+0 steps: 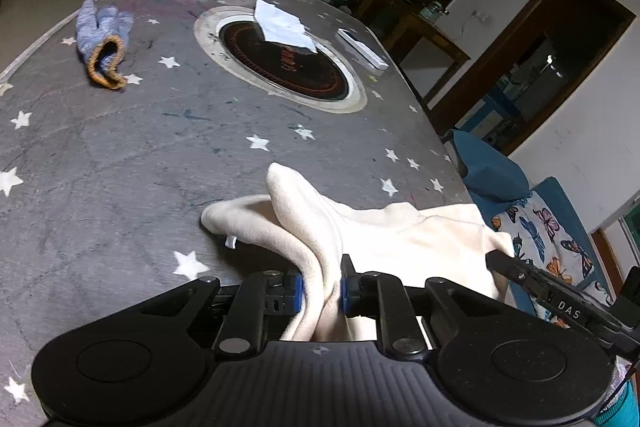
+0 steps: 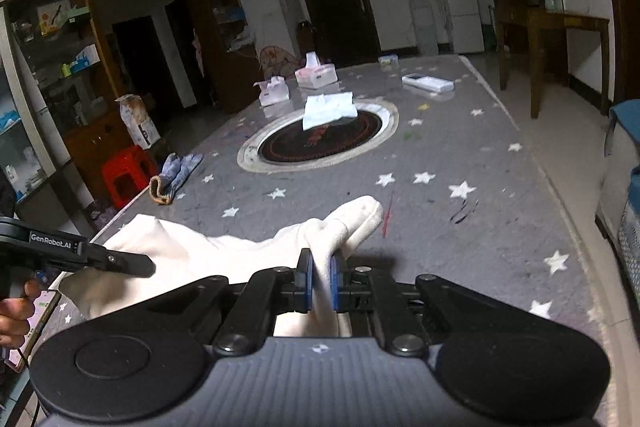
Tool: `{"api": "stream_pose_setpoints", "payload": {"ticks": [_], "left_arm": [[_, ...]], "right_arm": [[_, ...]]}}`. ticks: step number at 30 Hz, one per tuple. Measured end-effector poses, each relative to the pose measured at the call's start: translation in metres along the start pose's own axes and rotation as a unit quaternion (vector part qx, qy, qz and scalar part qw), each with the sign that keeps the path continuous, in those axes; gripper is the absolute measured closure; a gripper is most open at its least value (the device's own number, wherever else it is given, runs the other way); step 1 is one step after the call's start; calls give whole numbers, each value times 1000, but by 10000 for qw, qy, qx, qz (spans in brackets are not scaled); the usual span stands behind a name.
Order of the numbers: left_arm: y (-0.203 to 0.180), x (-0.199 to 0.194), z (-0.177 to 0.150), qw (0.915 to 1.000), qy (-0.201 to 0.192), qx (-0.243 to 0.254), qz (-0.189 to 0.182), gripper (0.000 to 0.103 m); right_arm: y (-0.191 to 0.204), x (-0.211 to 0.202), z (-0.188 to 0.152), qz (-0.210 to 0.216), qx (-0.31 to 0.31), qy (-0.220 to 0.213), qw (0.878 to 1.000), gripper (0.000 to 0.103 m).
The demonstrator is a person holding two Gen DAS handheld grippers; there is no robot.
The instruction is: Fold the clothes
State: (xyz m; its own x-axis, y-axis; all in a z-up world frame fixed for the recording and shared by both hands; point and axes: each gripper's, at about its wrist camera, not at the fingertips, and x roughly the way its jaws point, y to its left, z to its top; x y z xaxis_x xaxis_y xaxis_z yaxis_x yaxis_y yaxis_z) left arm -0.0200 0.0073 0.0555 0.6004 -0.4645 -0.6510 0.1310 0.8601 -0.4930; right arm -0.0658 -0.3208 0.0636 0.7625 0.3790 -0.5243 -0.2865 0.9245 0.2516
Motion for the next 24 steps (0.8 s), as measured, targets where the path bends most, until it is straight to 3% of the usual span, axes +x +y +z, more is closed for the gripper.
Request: {"api": "stream_pose_setpoints", "payload": {"ticks": [24], "left_arm": [[-120, 45, 42, 9931, -193, 1083, -397, 86]], "right_arm": [[-50, -66, 55, -1126, -361, -904, 9889, 96]]}}
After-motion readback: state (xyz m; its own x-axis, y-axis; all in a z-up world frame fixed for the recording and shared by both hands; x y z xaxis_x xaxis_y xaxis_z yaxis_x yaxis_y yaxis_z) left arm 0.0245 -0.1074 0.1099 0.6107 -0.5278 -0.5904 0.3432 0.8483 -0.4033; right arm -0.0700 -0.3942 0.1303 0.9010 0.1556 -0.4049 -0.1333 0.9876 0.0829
